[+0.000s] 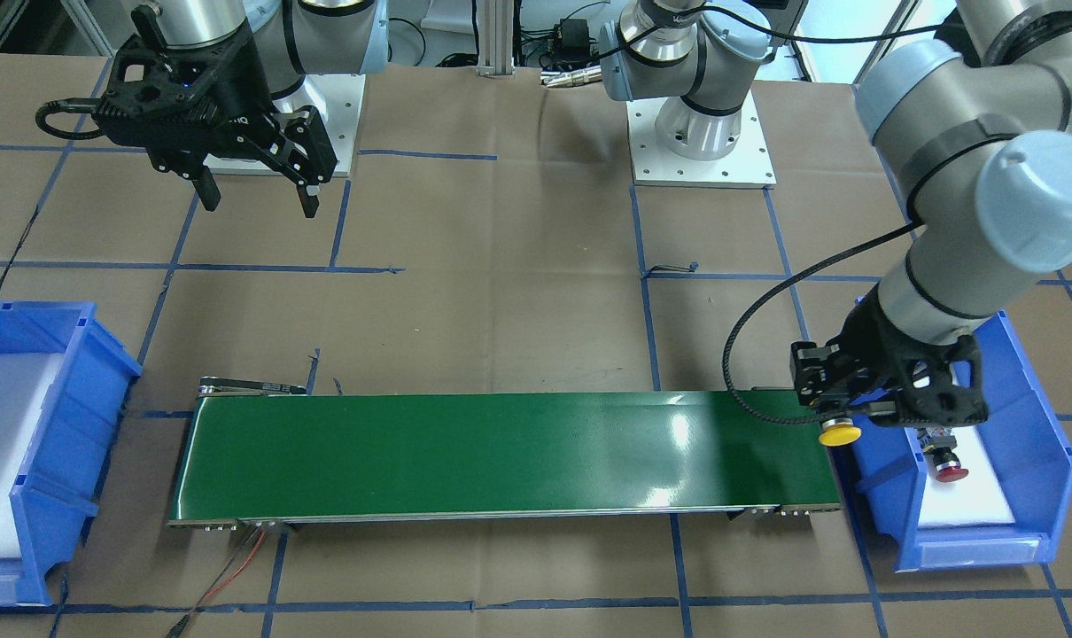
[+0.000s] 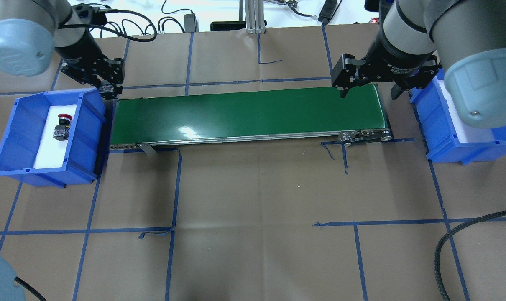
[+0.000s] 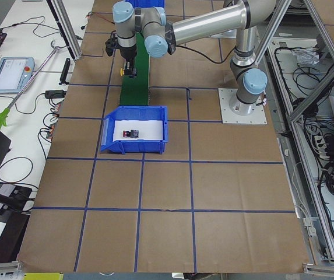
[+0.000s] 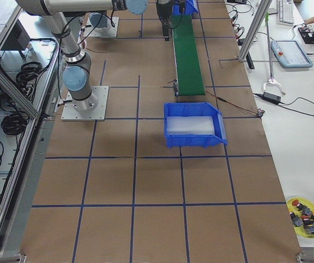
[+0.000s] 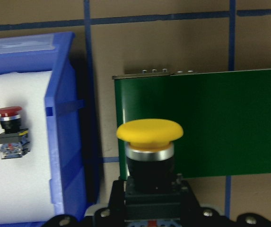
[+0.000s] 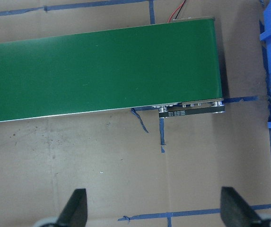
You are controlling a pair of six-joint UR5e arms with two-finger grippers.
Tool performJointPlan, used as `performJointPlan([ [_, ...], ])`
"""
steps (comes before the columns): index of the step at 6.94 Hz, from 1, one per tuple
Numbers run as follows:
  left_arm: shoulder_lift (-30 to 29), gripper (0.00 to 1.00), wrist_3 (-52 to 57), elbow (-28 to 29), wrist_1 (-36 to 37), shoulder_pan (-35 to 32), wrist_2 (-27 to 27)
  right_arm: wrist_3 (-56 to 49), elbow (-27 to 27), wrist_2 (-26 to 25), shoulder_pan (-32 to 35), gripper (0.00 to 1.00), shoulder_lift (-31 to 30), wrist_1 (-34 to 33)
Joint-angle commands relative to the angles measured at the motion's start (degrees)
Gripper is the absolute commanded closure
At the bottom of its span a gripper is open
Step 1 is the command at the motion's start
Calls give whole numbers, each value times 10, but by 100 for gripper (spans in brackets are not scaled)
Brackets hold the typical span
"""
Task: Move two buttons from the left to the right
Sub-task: 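Carry the yellow button to the conveyor's near end and lower it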
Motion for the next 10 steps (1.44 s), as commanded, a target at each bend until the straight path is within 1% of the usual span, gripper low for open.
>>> performJointPlan([
  [1,-59,89,-62,-12,63,-52,0,-1,0,0,0,0,-2,1],
  [2,-80,89,-63,-28,107,-59,0,-1,-1,1,0,0,-4,1],
  [3,-83,89,-65,-44,121,-61,0,-1,-3,1,0,0,0,1],
  [6,-62,89,-64,-113,181,-62,0,-1,-1,0,0,0,1,3],
  [7,-59,73,-65,-124,188,-62,-1,-1,-3,0,0,0,-2,3],
  [8,-60,14,-65,-119,189,-61,-2,-1,-3,1,0,0,0,1],
  [9,-60,1,-66,-111,188,-61,-2,4,-1,1,0,0,1,0],
  [10,-57,1,-66,-109,187,-62,0,1,0,0,-1,0,1,-1],
])
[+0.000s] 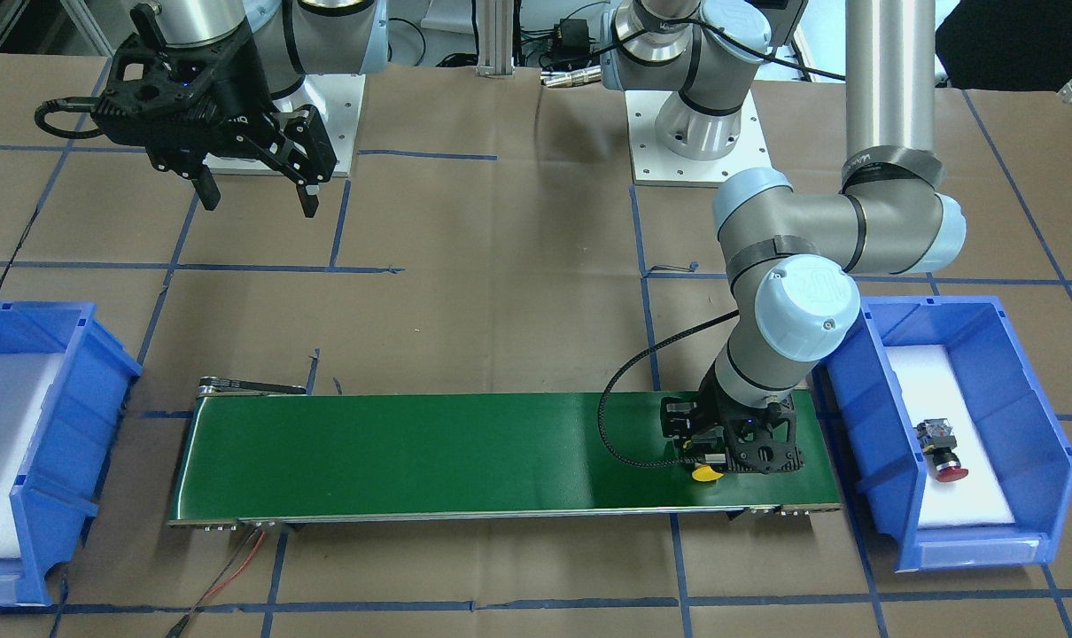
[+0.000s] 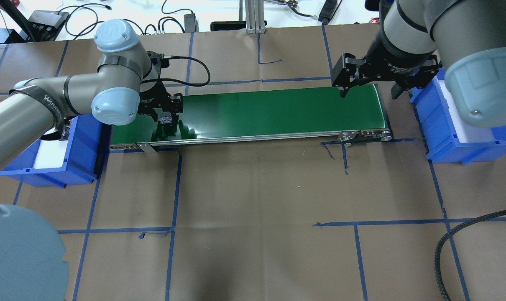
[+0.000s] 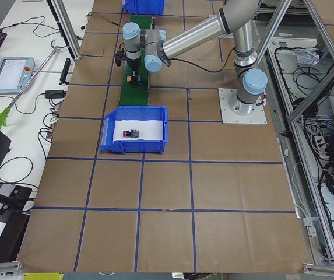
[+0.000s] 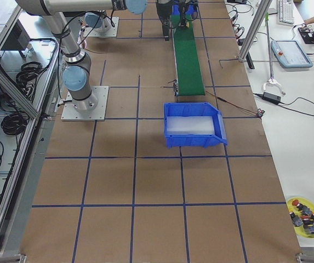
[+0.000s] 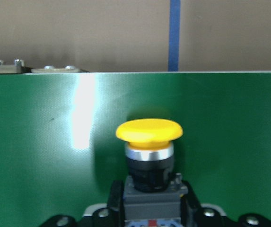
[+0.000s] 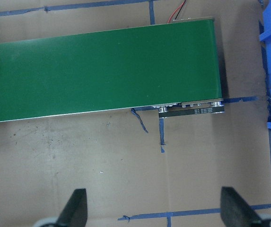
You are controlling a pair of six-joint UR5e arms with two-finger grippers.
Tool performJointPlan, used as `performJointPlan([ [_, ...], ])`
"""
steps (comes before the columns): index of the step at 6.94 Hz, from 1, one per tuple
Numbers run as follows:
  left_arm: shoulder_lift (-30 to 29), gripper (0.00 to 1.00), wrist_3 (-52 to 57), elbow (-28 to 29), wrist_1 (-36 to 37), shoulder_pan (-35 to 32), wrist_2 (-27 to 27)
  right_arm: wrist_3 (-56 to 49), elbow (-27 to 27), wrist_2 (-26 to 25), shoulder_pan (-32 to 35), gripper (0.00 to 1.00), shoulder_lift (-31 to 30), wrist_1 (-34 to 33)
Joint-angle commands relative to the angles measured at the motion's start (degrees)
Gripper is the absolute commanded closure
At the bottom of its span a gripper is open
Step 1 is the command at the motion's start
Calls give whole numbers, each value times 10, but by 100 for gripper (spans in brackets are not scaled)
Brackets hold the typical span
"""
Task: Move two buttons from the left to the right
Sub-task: 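Carry the yellow button to the conveyor's near end and lower it, then release the yellow button on the belt and raise the left gripper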
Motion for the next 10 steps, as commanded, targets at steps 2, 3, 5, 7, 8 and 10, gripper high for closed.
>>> performJointPlan([
  [2,54,0,7,20,-52,6,0,3,2,1,-1,0,0,-3],
  [3,91,0,8,45,-122,8,0,4,0,0,-1,0,-6,0],
  [5,114,0,8,103,-229,9,0,4,0,1,-1,0,-4,2],
  [7,112,0,57,128,-252,18,3,3,1,1,0,0,-5,4],
  [8,112,0,98,129,-252,62,1,3,1,1,0,0,-3,5],
  [10,103,0,211,131,-252,170,0,3,2,1,0,0,-3,4],
])
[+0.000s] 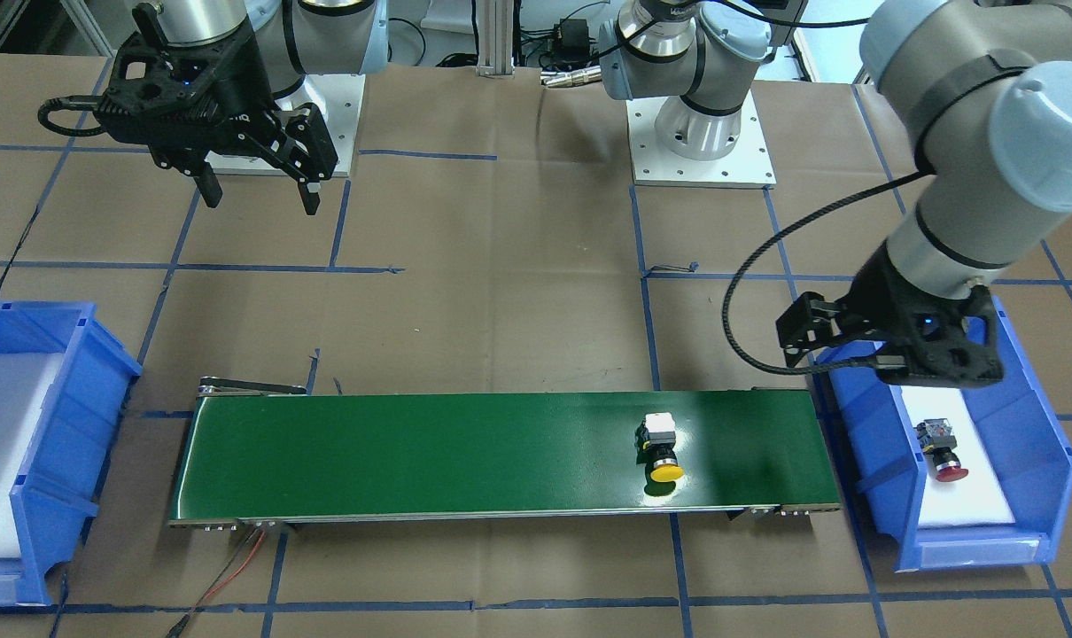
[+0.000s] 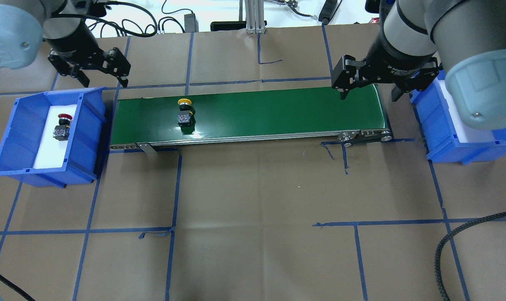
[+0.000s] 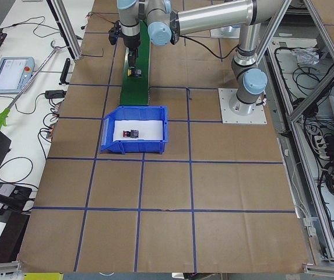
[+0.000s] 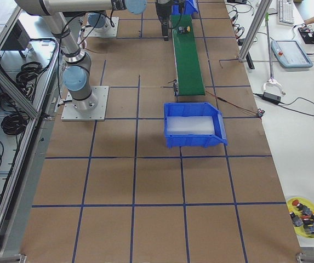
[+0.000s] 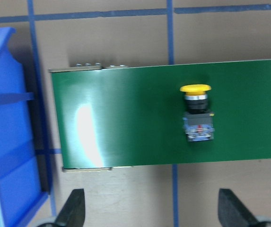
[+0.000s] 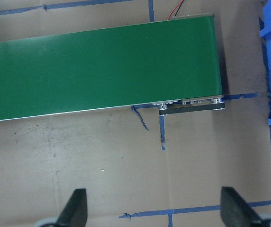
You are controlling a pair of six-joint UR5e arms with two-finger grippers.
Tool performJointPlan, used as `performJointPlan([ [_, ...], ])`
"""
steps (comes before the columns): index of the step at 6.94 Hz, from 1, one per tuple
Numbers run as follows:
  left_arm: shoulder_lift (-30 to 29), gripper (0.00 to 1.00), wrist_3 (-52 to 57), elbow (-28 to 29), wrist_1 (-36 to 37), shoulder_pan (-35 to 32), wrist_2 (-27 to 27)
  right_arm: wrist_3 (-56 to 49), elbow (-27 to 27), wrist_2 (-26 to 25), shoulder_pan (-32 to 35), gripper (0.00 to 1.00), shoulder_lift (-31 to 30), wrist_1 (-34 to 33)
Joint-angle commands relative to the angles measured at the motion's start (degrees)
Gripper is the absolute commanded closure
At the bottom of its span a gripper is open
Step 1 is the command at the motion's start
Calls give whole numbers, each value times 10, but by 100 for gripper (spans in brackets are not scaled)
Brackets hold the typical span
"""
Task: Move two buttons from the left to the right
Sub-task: 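Release the yellow button on the belt and raise the left gripper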
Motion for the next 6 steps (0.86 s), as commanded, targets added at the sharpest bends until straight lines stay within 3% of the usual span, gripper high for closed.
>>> performJointPlan([
  [1,-4,0,87,1,0,83,0,-1,0,0,0,0,-3,0],
  [4,-27,0,155,4,22,160,9,-1,4,0,0,0,-7,1],
  [6,-63,0,155,-15,105,169,4,-1,3,0,0,0,-7,1],
])
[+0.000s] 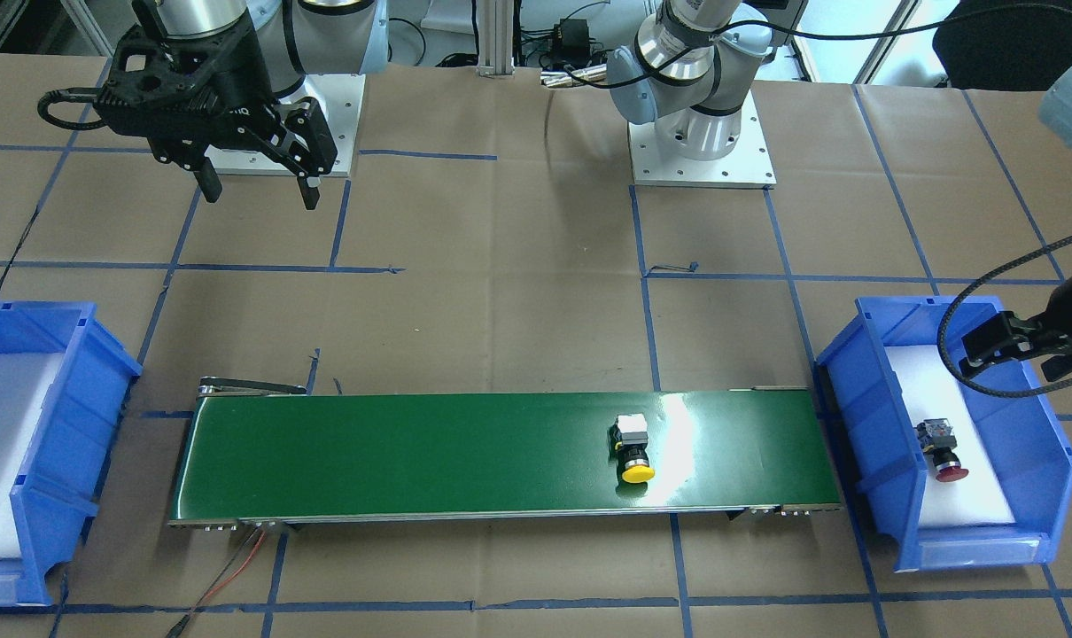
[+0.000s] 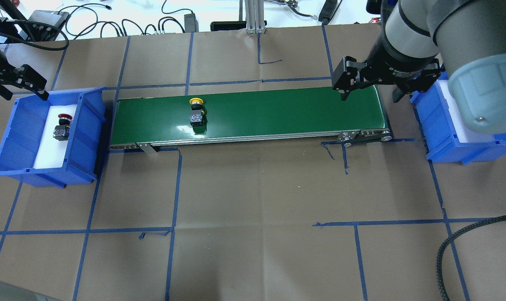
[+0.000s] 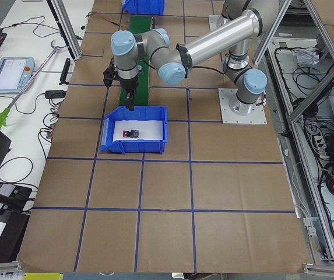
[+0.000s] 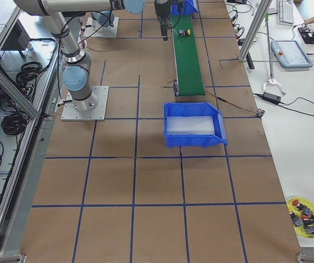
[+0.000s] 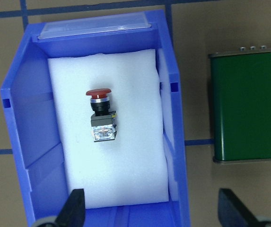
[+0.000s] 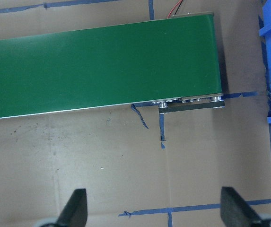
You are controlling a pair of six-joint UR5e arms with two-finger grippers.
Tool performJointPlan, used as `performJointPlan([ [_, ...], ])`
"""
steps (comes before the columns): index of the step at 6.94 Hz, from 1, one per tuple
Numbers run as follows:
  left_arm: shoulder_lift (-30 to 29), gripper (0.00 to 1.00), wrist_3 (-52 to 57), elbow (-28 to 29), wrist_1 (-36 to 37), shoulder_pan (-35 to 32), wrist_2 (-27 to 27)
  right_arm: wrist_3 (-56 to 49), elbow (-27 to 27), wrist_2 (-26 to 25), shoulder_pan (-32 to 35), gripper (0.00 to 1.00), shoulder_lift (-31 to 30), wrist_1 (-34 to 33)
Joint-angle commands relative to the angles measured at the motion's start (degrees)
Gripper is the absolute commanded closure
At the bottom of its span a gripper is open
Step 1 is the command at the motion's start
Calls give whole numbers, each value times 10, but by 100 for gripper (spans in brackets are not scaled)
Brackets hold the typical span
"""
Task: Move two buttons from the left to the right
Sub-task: 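Lower the left gripper into the bin and grasp the red button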
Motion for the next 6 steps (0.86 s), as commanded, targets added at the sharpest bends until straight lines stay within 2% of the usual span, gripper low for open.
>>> performJointPlan([
  [1,-41,0,2,-10,57,9,-4,0,0,-1,1,0,-1,0],
  [6,-129,1,4,-12,133,15,-7,0,-3,0,1,0,-1,0],
])
